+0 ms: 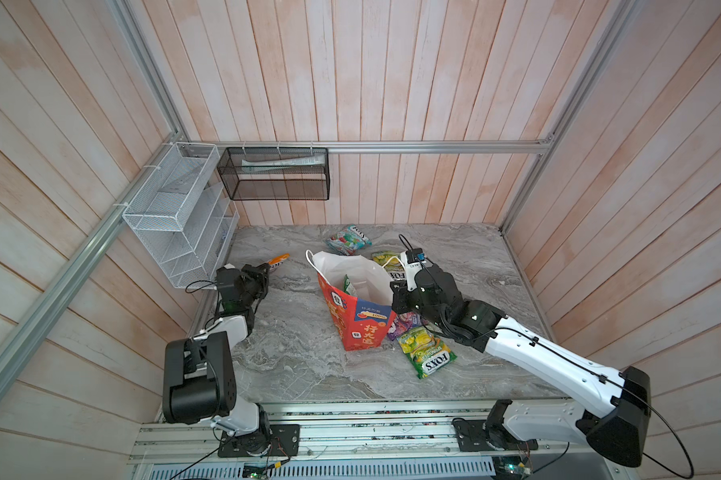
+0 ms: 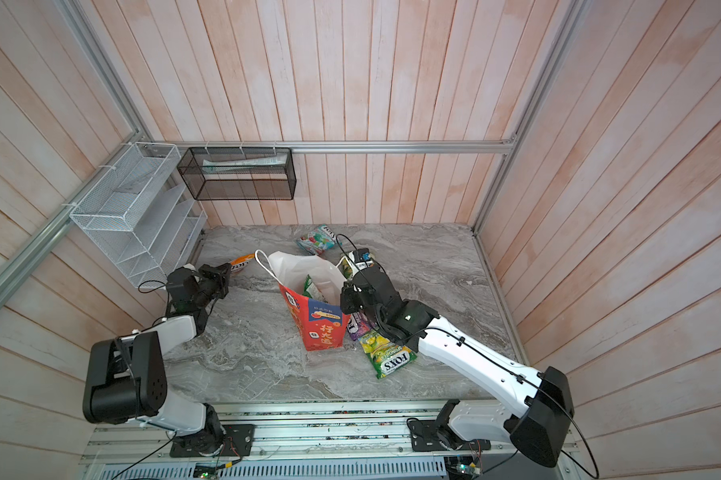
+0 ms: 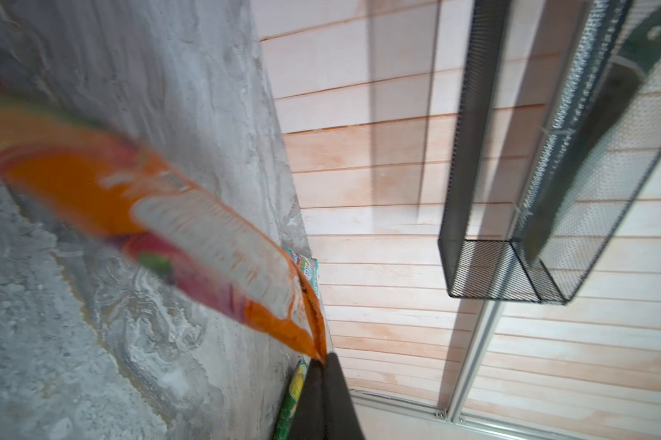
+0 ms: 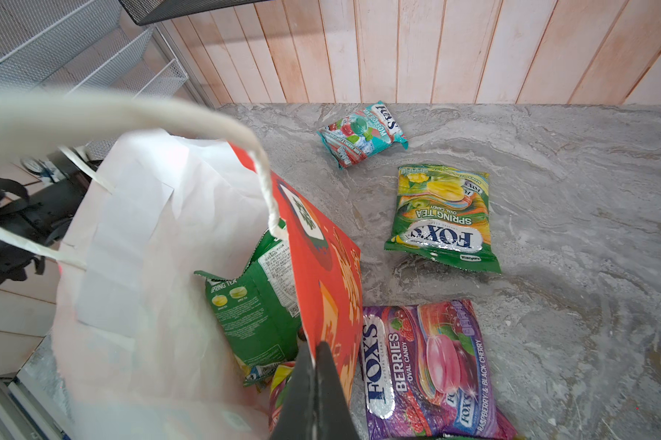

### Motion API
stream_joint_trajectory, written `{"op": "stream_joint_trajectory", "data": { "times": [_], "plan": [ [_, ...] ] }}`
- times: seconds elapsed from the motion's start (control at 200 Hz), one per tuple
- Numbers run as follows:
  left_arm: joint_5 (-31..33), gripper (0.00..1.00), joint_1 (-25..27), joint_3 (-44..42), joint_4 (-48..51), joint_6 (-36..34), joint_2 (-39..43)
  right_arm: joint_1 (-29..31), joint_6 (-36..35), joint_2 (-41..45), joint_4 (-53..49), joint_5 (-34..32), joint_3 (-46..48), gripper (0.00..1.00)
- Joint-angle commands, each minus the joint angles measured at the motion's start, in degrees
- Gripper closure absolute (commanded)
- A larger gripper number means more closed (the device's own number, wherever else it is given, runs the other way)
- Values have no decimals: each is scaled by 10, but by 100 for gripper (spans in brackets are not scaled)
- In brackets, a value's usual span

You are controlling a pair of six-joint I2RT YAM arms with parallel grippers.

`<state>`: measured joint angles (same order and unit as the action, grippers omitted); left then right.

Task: Place the snacks into the paper bag
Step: 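Grasp the orange Fox's Fruits packet with the left gripper and lift it, then carry the orange packet with the left gripper over the bag opening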

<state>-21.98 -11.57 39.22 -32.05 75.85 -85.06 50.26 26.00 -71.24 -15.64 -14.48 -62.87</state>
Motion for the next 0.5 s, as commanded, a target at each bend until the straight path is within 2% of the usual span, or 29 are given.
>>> {"op": "stream_joint_trajectory", "data": {
  "times": [0.0,0.295,0.495],
  "plan": [
    [7,100,4,-3,65,-37,61,2,-10,17,22,-7,0,100],
    [53,100,12,47,234,-87,271,2,-12,24,21,-6,0,100],
    [38,100,19,126,314,-111,350,2,-14,23,22,-3,0,100]
  ]
}}
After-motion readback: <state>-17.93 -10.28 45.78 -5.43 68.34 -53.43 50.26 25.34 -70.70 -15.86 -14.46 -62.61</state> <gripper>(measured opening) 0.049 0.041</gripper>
